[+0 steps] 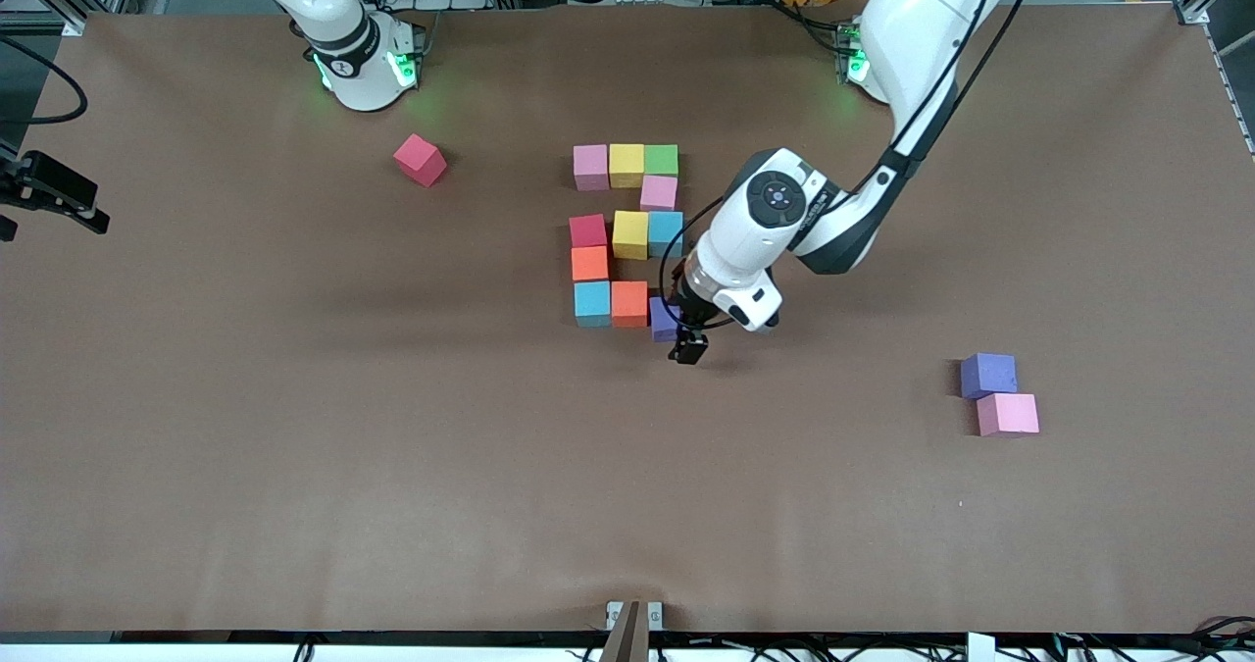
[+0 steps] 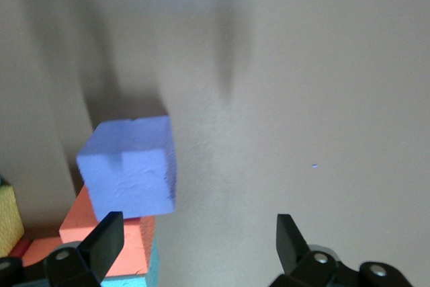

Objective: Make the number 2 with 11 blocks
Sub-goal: 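Withdraw the open left gripper from the cube group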

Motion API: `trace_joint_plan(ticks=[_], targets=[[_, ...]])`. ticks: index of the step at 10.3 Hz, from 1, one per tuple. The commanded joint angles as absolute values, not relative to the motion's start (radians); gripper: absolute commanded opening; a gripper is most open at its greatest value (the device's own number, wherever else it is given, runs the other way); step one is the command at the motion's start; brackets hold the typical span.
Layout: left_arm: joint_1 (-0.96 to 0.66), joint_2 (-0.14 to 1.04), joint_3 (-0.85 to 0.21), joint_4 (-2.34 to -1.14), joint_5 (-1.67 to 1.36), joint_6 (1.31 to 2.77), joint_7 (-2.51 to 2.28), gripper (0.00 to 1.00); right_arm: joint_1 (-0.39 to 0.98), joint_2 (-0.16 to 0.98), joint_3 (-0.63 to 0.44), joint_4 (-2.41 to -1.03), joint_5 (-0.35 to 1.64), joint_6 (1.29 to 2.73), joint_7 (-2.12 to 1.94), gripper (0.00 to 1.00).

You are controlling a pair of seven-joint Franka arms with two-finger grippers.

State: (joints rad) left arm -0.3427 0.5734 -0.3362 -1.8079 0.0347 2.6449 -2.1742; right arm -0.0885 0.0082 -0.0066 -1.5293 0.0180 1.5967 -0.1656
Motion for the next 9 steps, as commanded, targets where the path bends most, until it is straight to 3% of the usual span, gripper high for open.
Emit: trace_joint_plan(ticks=[1,9], targets=[[-0.301,0.516,-0.337,-1.824,0.054,2.591,-2.042,1.0,-0.097,0.009,0.0,-1.523,0.029,1.591,-0.158,1.0],[-0.057,0.332,-0.342,-1.822,0.054,2.409,-1.282,1.0,-0.097,0.008,0.0,-1.517,0.029,1.594,-0.158,1.0]])
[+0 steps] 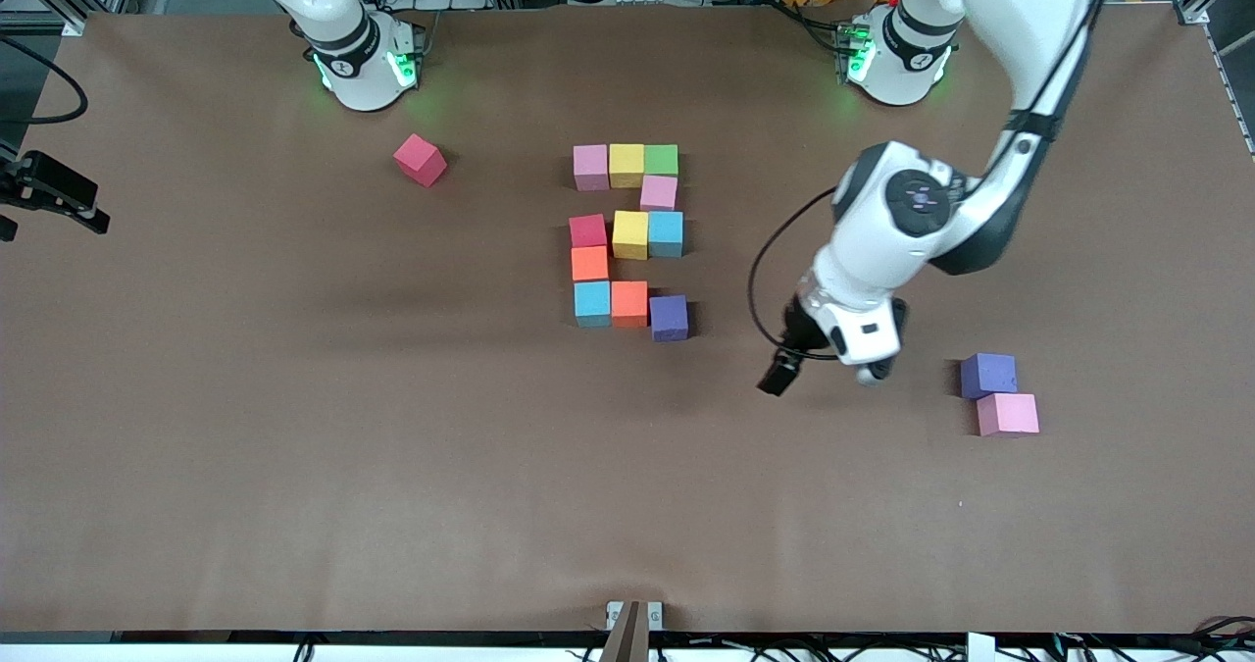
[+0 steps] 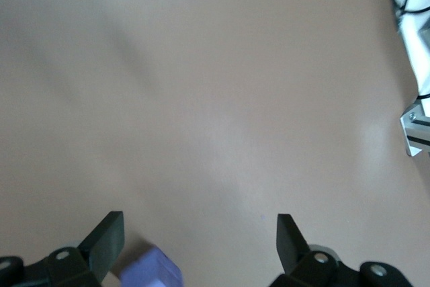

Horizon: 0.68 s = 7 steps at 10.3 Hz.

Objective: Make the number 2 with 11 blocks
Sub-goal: 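Withdraw the open left gripper from the cube group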

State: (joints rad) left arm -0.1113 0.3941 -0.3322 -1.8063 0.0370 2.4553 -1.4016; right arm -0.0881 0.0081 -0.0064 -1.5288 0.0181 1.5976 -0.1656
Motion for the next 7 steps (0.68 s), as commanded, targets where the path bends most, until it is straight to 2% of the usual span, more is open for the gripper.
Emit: trace_joint_plan(ticks=[1,7], targets=[[-0.031,0.316,-0.341,-1.813,0.054,2.378,-1.194,1.0,-0.098,0.008,0.0,-1.517,0.029,1.592,-0.16,1.0],[0.083,0.296,-0.327,-1.671,0.054,2.117,-0.792,1.0,-0.135,0.006,-0.003,-1.516,0.029,1.591,-0.167,1.0]])
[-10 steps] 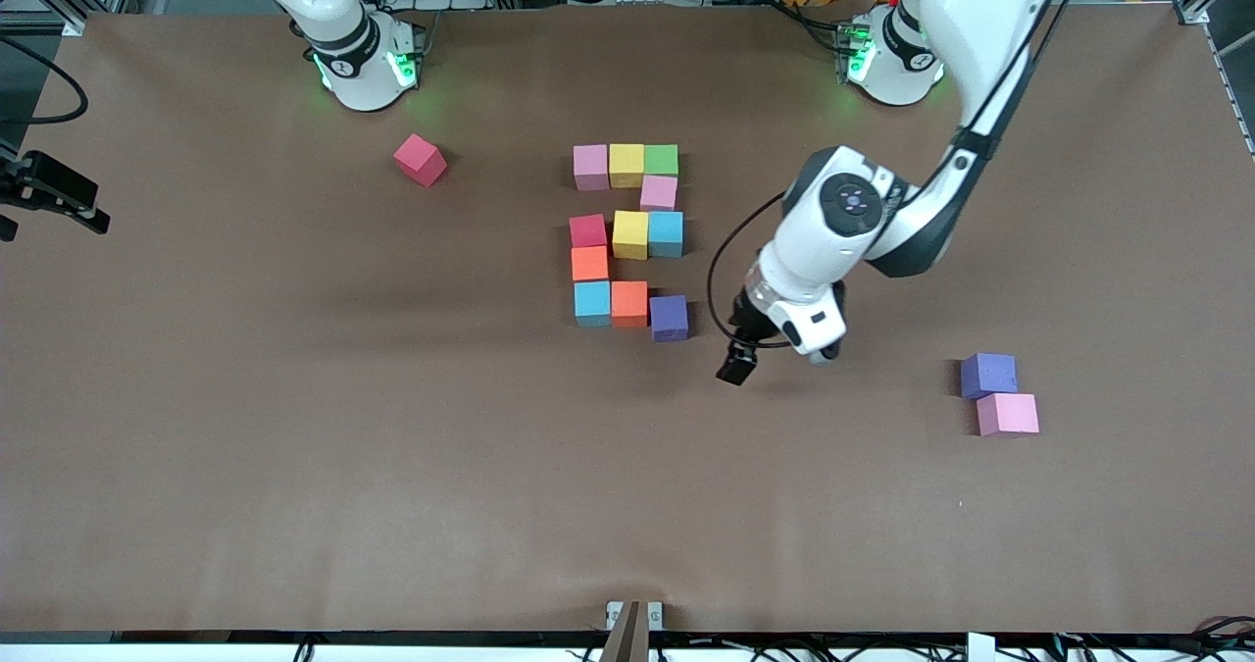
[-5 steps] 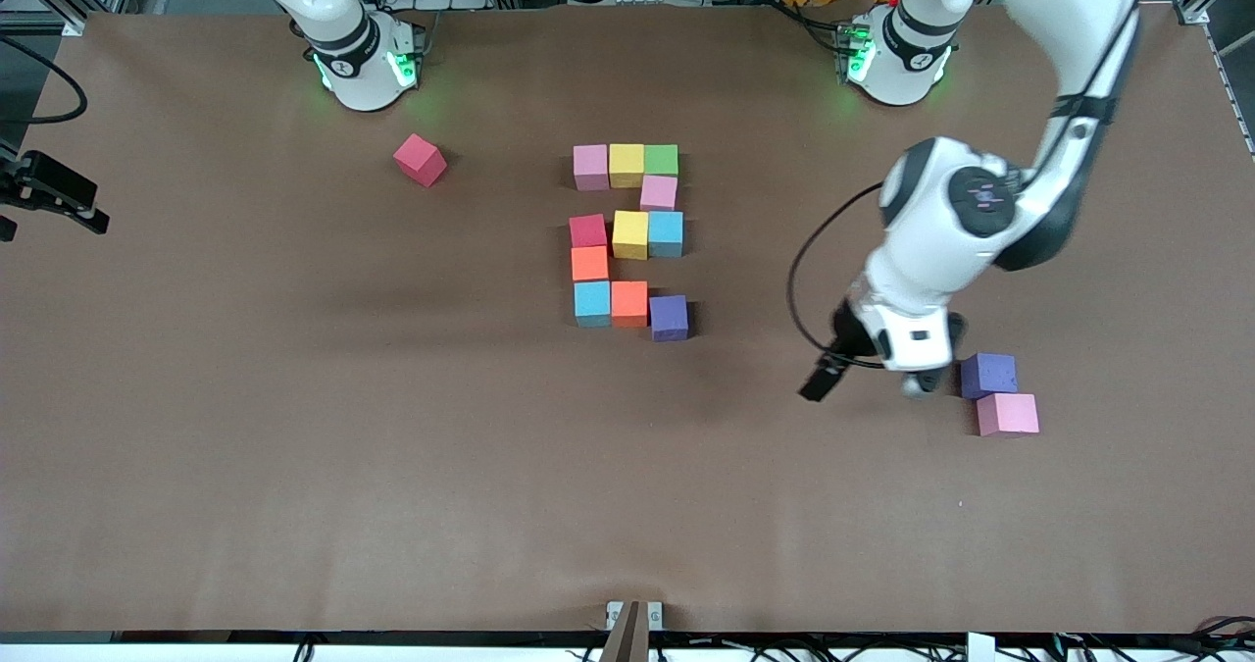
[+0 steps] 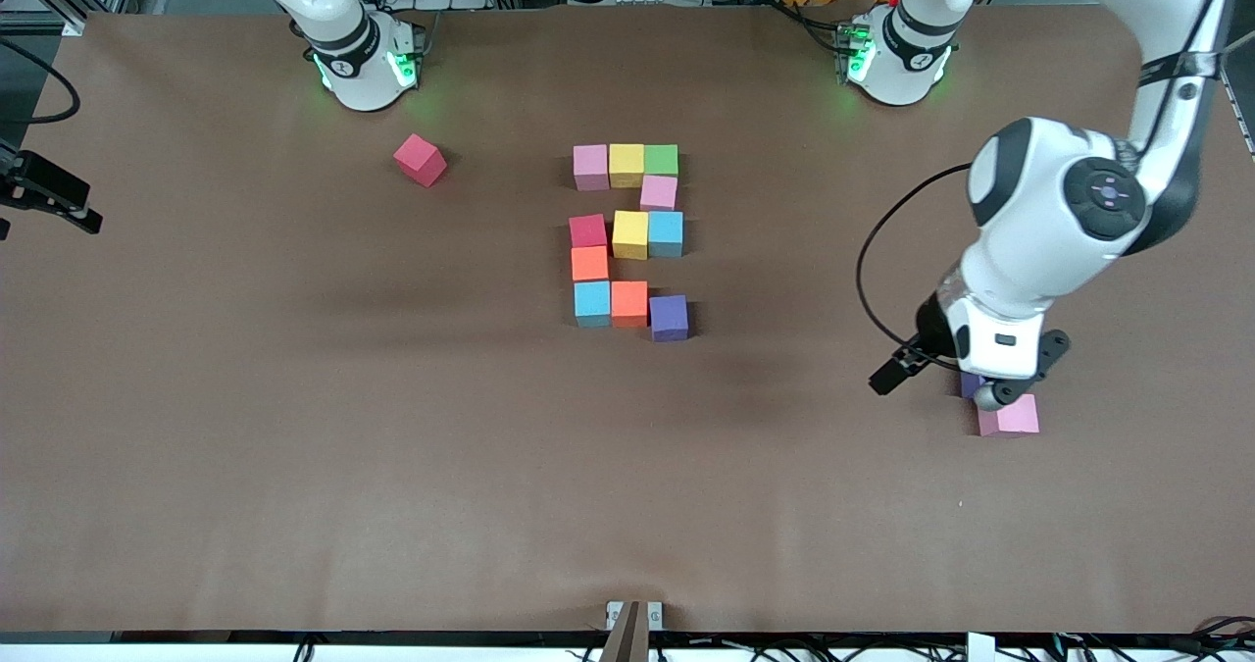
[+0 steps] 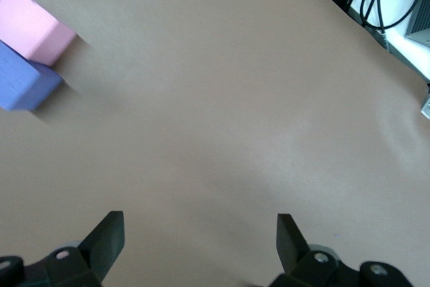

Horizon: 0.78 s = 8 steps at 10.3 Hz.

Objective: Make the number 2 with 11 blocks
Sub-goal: 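Withdraw the open left gripper from the cube group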

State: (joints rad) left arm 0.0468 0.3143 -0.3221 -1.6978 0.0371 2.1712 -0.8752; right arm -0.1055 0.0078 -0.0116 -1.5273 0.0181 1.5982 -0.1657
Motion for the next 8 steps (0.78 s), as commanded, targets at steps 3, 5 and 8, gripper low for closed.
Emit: trace_joint_plan(ticks=[3,5,8], targets=[[0.135,0.255,-0.325,-1.671,0.054,2.059,-0.662,1.0,-0.135,0.006,-0.002,-1.516,0.029,1.574,-0.166,1.0],[0.172,0.213,-0.327,-1.671,0.054,2.007,-0.56,1.0,-0.13,0.008,0.0,-1.519,0.029,1.556,-0.166,1.0],[0.192,0.14,-0.319,-1.669,0.052,1.944,-0.455,1.0,-0.13,0.008,0.002,-1.519,0.026,1.493,-0.163,1.0]])
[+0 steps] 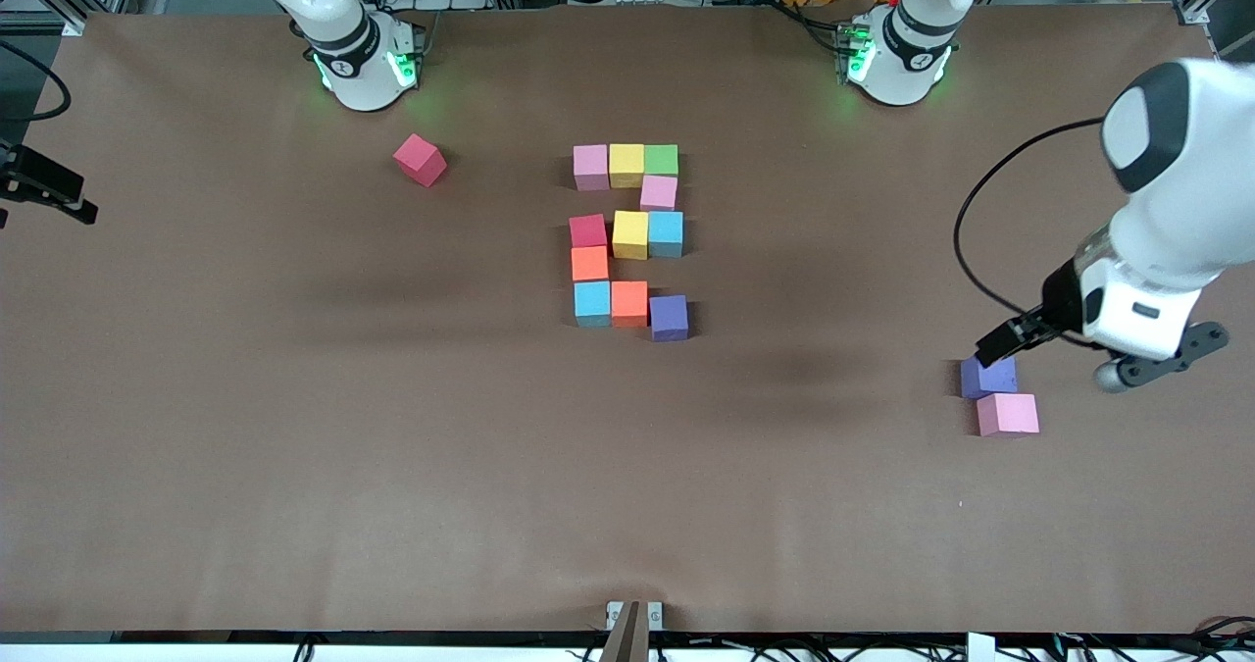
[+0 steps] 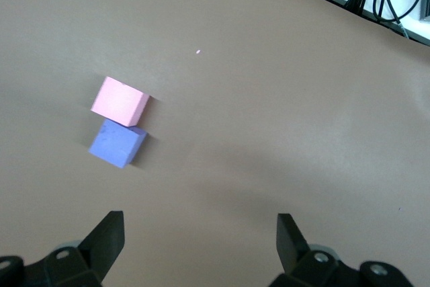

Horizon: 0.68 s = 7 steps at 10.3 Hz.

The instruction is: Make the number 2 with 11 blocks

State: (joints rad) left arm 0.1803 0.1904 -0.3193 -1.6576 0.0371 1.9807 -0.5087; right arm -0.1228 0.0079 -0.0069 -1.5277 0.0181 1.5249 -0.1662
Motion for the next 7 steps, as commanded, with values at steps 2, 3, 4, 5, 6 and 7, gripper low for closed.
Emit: trace_joint_plan(ticks=[2,3,4,5,6,7], targets=[[0.193,0.108,-0.289,-1.669,0.052,1.913,-0.315,1.0,-0.153,0.008,-0.002,-1.517,0.029,1.457,-0.167,1.0],[0.192,0.086,-0.264,-1.669,0.052,1.896,-0.295,1.0,-0.15,0.008,-0.002,-1.519,0.028,1.45,-0.169,1.0],[0.192,0.066,-0.259,-1.669,0.049,1.881,-0.254,1.0,-0.144,0.009,0.0,-1.517,0.029,1.475,-0.17,1.0],[0.187,0.048,-0.24,-1.667,0.04,1.856,-0.215,1.0,-0.146,0.008,0.002,-1.522,0.029,1.508,-0.172,1.0],[0.183,0.035,-0.23,-1.646,0.035,1.811,-0.212,1.0,-0.143,0.008,0.003,-1.525,0.029,1.519,-0.173,1.0],[0.176,0.037,-0.23,-1.613,0.035,1.763,-0.21,1.0,-0.14,0.008,0.003,-1.526,0.031,1.526,-0.173,1.0]])
